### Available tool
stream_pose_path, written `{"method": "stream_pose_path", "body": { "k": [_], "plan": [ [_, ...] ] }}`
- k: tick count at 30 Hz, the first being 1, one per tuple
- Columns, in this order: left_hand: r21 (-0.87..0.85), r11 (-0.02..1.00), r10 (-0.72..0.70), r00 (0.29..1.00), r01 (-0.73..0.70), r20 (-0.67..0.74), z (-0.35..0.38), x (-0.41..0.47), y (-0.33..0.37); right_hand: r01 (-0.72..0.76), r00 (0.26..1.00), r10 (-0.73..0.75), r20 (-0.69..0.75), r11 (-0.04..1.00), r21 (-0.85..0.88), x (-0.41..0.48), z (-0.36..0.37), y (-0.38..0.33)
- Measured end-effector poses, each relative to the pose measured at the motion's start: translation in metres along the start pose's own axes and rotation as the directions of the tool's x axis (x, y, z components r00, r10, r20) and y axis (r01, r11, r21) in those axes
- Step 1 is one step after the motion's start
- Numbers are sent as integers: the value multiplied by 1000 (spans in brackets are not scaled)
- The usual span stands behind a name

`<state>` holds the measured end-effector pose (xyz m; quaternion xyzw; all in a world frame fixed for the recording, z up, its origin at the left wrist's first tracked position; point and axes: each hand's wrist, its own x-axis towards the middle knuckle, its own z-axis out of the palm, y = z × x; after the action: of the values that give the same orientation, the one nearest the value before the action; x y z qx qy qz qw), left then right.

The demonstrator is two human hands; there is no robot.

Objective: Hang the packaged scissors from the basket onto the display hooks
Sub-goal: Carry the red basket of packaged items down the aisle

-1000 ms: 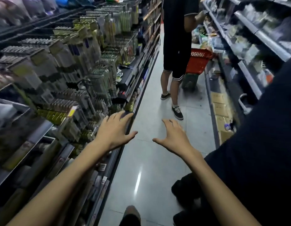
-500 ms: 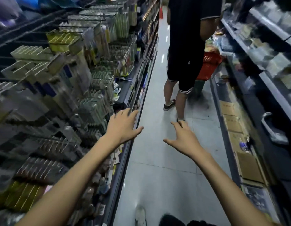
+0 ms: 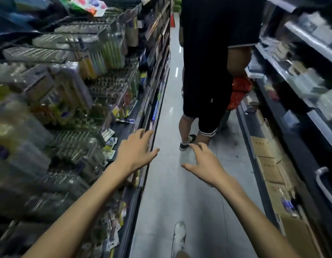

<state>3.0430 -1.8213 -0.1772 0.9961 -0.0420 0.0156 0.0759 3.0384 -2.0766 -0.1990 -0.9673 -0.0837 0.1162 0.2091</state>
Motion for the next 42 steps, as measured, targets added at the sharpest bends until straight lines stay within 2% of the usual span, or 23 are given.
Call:
{"method": "stream_pose_path", "body": {
  "k": [6, 16, 28, 32, 38, 42],
  "plan": [
    [34, 998, -44, 999, 45, -26, -14, 159, -5, 56, 998, -56, 10, 995, -86, 156, -52, 11],
    [8, 995, -99, 992, 100, -73, -6, 363, -39, 142, 990, -138, 41, 978, -150, 393, -103, -12],
    [-120, 977, -181, 983, 176, -30, 8, 617, -118, 124, 991, -113, 68, 974, -190, 679, -150, -68],
    [-119, 976, -184, 983, 183, 8, 10, 688, -130, 42, 999, -39, 22, 989, -140, 751, -167, -79],
    [-103, 977, -183, 982, 188, 55, 19, 801, -149, -140, 987, 143, -75, 989, 35, 850, -184, -72],
    [-90, 979, -177, 981, 184, 77, 30, 870, -149, -180, 978, 188, -92, 979, 91, 894, -182, -59]
  ]
}}
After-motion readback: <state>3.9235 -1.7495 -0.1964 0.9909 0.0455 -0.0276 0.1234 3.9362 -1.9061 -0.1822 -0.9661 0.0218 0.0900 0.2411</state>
